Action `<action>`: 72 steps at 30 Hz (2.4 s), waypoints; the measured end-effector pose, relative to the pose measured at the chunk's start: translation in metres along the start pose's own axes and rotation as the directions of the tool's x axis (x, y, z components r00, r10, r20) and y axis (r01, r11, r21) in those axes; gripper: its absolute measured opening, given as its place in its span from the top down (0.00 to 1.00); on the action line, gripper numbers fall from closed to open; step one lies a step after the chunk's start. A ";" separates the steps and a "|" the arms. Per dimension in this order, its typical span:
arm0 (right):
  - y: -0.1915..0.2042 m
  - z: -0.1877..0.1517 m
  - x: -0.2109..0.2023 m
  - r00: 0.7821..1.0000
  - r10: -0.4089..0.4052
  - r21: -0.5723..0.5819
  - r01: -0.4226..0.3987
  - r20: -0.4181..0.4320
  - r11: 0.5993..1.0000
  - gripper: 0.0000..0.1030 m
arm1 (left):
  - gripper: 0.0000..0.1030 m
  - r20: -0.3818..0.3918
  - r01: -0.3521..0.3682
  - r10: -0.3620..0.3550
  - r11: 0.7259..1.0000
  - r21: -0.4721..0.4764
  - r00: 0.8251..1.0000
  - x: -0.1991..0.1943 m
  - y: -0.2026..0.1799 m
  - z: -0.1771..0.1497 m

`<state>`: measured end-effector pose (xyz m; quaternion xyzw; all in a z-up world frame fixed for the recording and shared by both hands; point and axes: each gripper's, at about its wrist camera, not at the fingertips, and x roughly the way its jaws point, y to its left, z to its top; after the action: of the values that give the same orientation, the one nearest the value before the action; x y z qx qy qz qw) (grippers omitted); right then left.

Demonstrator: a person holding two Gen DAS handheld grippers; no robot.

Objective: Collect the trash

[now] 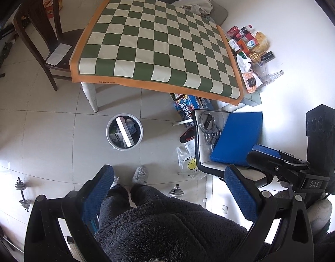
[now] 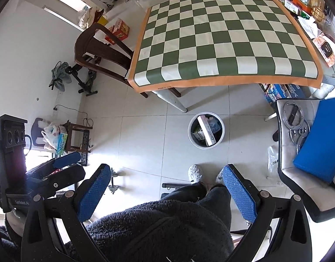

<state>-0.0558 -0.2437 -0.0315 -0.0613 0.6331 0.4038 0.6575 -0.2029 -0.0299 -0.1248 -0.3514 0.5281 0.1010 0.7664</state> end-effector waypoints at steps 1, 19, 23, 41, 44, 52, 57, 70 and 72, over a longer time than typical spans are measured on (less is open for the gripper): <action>0.000 0.000 0.001 1.000 0.002 0.001 -0.002 -0.003 1.000 0.00 | 0.00 -0.002 -0.002 0.002 1.000 0.002 1.000 0.000 0.000 0.000; -0.002 0.004 0.002 1.000 -0.014 0.008 0.014 -0.018 1.000 0.00 | 0.00 -0.011 -0.018 0.018 1.000 0.008 1.000 0.000 0.000 -0.003; -0.003 0.000 0.002 1.000 -0.014 0.007 0.014 -0.021 1.000 0.00 | 0.00 -0.011 -0.017 0.017 1.000 0.008 1.000 0.000 0.001 -0.002; -0.004 -0.011 0.002 1.000 -0.016 0.012 0.017 -0.014 1.000 0.00 | 0.00 -0.004 -0.018 0.018 1.000 0.007 1.000 0.002 -0.002 -0.003; -0.003 -0.013 0.002 1.000 -0.017 0.013 0.018 -0.012 1.000 0.00 | 0.00 -0.004 -0.017 0.017 1.000 0.008 1.000 0.001 -0.002 -0.003; -0.004 -0.011 0.002 1.000 -0.017 0.013 0.017 -0.013 1.000 0.00 | 0.00 -0.002 -0.018 0.018 1.000 0.008 1.000 0.000 -0.002 -0.005; -0.003 -0.011 0.002 1.000 -0.016 0.013 0.016 -0.014 1.000 0.00 | 0.00 -0.004 -0.016 0.016 1.000 0.010 1.000 0.000 -0.001 -0.005; 0.001 -0.011 0.002 1.000 -0.012 0.018 0.012 -0.014 1.000 0.00 | 0.00 -0.005 -0.014 0.014 1.000 0.016 1.000 -0.002 0.002 -0.003; 0.001 -0.011 0.003 1.000 -0.014 0.019 0.014 -0.013 1.000 0.00 | 0.00 -0.005 -0.014 0.014 1.000 0.017 1.000 -0.002 0.003 -0.003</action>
<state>-0.0652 -0.2480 -0.0356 -0.0619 0.6407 0.3929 0.6568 -0.2076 -0.0296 -0.1249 -0.3415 0.5333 0.1011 0.7673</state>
